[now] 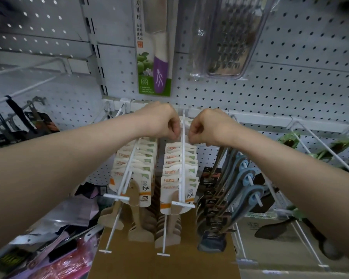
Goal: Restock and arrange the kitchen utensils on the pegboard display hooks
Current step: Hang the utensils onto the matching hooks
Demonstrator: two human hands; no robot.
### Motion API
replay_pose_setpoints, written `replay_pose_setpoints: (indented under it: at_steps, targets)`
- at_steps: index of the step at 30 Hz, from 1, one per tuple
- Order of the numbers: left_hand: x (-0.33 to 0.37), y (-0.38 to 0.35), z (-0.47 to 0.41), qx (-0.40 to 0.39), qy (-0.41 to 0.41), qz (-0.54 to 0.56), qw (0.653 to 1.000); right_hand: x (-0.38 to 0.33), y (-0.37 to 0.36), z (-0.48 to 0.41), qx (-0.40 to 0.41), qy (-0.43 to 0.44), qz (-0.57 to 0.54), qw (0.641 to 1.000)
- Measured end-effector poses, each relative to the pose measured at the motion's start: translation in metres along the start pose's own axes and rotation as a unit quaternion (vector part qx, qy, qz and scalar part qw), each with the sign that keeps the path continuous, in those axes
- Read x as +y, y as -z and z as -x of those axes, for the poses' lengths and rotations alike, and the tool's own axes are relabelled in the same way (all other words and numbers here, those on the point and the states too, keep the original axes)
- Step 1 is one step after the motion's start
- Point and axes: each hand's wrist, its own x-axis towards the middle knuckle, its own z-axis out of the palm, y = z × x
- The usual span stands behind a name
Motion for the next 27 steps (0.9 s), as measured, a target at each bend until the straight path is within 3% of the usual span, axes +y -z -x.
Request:
replay_pose_setpoints:
  at_steps: [20, 23, 27]
  targets:
    - [-0.0059, -0.0051, 0.0026, -0.026, -0.014, 0.003, 1.0, 0.0066, -0.0085, -0.0053, -0.057, -0.045, -0.125, 0.989]
    - [-0.0063, -0.0054, 0.0014, -0.034, -0.013, 0.015, 0.999, 0.0054, -0.0081, -0.0049, -0.05, -0.022, -0.095, 0.994]
    - [-0.0036, -0.0078, 0.0005, -0.035, -0.009, -0.003, 0.999, -0.003, -0.0059, -0.0002, -0.035, 0.055, 0.045, 0.997]
